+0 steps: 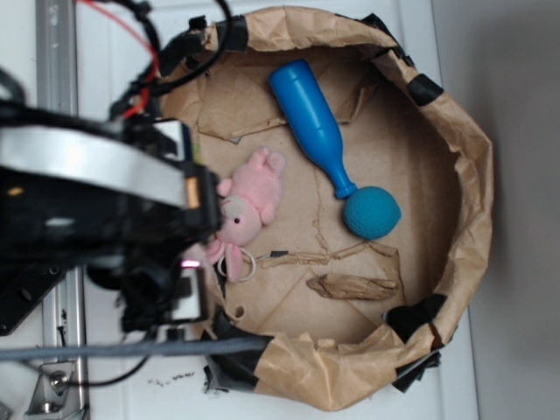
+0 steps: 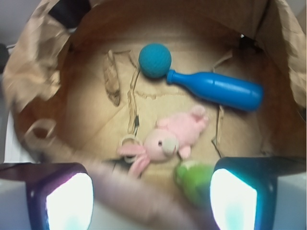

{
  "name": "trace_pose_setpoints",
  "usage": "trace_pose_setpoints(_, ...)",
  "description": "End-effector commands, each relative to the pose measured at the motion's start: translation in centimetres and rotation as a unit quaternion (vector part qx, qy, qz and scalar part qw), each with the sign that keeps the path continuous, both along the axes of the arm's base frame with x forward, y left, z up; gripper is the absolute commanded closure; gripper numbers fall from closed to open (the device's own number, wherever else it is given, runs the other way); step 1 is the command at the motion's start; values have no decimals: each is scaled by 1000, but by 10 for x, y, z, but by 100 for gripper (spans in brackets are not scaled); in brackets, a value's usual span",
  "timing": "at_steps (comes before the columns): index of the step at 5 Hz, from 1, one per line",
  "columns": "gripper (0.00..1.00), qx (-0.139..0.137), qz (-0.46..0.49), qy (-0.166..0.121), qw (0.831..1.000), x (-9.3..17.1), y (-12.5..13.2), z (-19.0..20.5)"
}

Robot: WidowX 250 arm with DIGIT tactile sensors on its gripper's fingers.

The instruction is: Grab the wood chip.

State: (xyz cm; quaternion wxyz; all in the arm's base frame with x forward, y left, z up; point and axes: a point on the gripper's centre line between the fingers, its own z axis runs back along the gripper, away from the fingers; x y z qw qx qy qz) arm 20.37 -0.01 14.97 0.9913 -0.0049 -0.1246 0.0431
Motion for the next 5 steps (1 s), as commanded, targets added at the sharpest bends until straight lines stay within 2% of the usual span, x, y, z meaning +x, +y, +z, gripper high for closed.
trace_pose_setpoints(1,0,-25,-19,-26,999,53,9,-17)
trace_pose_setpoints(2,0,-27,-60,-27,997,61,-7,-53)
trace_pose_setpoints(3,0,-46,-63,-17,997,56,-6,-60)
trace_pose_setpoints(4,0,-73,-47,-30,996,53,3,-23)
trace_pose_setpoints(5,0,-58,-20,-39,997,50,15,21)
